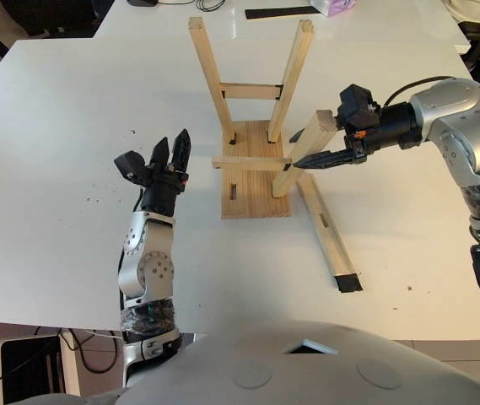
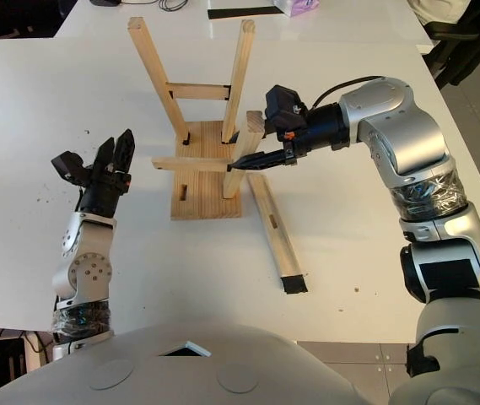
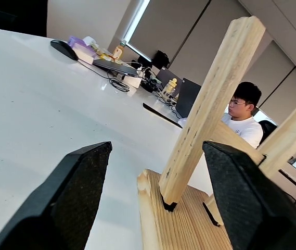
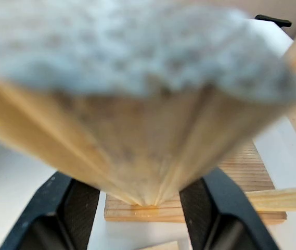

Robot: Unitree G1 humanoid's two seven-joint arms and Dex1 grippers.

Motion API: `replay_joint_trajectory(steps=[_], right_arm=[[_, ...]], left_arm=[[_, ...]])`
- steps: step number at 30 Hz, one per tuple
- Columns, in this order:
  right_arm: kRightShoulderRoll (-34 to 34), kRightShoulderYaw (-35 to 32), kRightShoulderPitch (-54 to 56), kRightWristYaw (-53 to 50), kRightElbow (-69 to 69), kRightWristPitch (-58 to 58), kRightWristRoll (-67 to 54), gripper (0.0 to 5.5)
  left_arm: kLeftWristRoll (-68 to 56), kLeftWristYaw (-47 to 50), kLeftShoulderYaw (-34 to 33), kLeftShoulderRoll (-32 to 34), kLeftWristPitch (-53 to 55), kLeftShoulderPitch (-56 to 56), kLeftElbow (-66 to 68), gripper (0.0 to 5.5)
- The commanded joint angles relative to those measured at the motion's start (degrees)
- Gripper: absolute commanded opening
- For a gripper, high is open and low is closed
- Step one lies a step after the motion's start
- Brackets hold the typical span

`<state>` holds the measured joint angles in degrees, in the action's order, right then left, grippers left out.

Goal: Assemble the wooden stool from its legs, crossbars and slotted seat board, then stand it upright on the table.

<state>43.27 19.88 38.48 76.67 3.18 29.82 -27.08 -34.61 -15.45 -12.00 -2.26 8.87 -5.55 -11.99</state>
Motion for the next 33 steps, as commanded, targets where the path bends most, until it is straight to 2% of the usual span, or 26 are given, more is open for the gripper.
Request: replay_joint_trajectory(steps=[1,2,3,5,9,14,18,20,23,29,33], right_arm=[[1.0,6.3,-6.6,0.1,0.4,6.3,3.7,2.04],[1.0,5.7,-7.0,-0.1,0.4,5.4,3.6,2.04],[0.8,4.7,-7.1,0.0,-0.1,4.3,3.1,2.41],[-0.2,2.1,-6.8,-0.4,-1.6,1.9,2.2,2.59],[-3.5,-5.2,-5.4,-5.7,-2.4,4.7,-1.2,3.21],[2.0,-13.8,-9.9,-4.7,-2.0,8.5,-5.0,3.26],[6.4,-15.2,-19.9,-7.1,2.4,11.5,-3.4,3.26],[6.1,-15.7,-26.5,-12.3,8.4,15.6,-3.8,3.26],[2.0,-18.9,-35.4,-23.8,18.7,24.0,-6.0,3.26],[-5.6,-23.9,-43.7,-40.5,30.7,35.2,-7.2,3.26],[-7.2,-24.6,-48.0,-45.8,35.9,38.4,-7.0,3.26]], left_arm=[[0.6,0.5,-0.1,-0.2,-1.2,0.3,0.6,3.26],[0.5,0.4,-0.2,-0.1,-1.3,0.3,0.6,3.26],[0.4,0.4,-0.4,0.0,-1.4,0.3,0.7,3.26],[0.2,0.4,-1.0,0.5,-1.4,0.4,1.2,3.26],[-1.0,0.3,-3.4,1.9,-1.0,0.7,1.6,3.26],[-4.3,0.8,-8.0,3.9,-0.1,1.4,2.2,3.26],[-5.5,2.5,-11.3,4.3,0.1,-2.7,0.2,3.26],[-5.7,3.7,-12.5,3.9,0.0,-4.8,-0.4,3.26],[-6.3,5.0,-13.5,3.2,0.0,-7.2,-1.3,3.26],[-9.7,7.9,-15.4,1.7,0.8,-10.8,-4.4,3.26],[-10.3,9.0,-16.1,1.9,1.3,-12.0,-5.5,3.26]])
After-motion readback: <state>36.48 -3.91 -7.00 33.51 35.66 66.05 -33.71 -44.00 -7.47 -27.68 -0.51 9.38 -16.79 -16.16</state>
